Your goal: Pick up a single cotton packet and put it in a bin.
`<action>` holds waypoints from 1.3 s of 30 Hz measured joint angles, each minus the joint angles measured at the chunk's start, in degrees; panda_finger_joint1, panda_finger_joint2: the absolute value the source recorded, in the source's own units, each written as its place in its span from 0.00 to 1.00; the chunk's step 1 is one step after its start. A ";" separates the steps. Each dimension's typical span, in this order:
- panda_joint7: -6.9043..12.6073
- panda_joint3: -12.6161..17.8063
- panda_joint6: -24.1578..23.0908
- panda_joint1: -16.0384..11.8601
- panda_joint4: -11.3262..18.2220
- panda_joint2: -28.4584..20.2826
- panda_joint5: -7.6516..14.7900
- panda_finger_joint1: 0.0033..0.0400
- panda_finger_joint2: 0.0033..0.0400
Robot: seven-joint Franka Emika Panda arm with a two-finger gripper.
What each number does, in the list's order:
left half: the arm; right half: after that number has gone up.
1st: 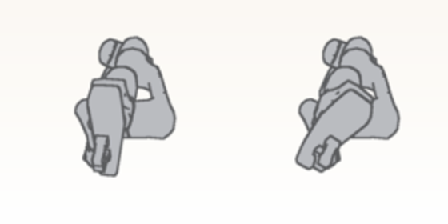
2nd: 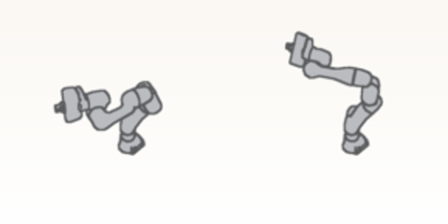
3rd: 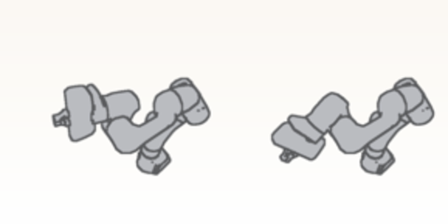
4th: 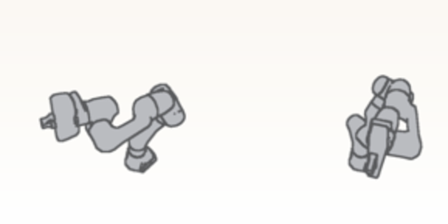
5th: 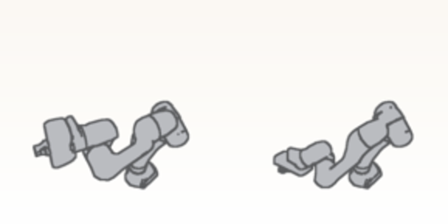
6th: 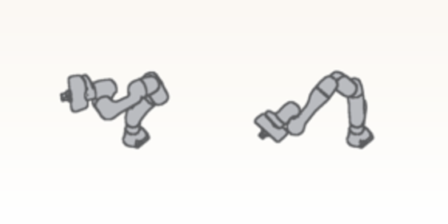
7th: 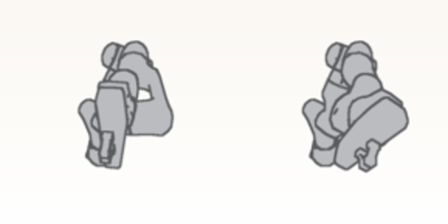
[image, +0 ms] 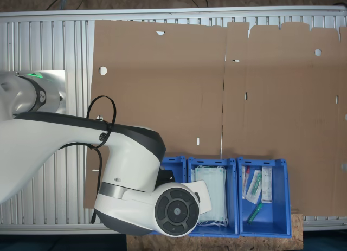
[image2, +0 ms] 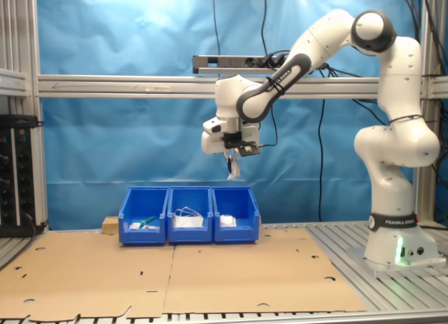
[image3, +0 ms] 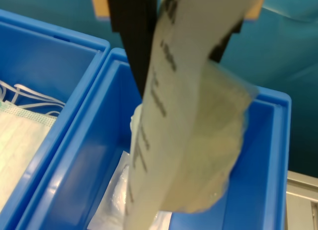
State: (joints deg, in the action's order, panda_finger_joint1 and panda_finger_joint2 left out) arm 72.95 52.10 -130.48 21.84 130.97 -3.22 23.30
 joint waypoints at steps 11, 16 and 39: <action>0.00 0.03 0.00 0.00 0.00 0.00 0.00 0.04 0.04; 0.00 0.04 0.00 0.00 0.00 0.00 0.00 0.04 0.04; 0.00 0.04 0.00 0.00 0.00 0.00 0.00 0.96 0.96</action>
State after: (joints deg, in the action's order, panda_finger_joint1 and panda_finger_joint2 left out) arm 72.95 52.13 -130.48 21.84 130.97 -3.22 23.30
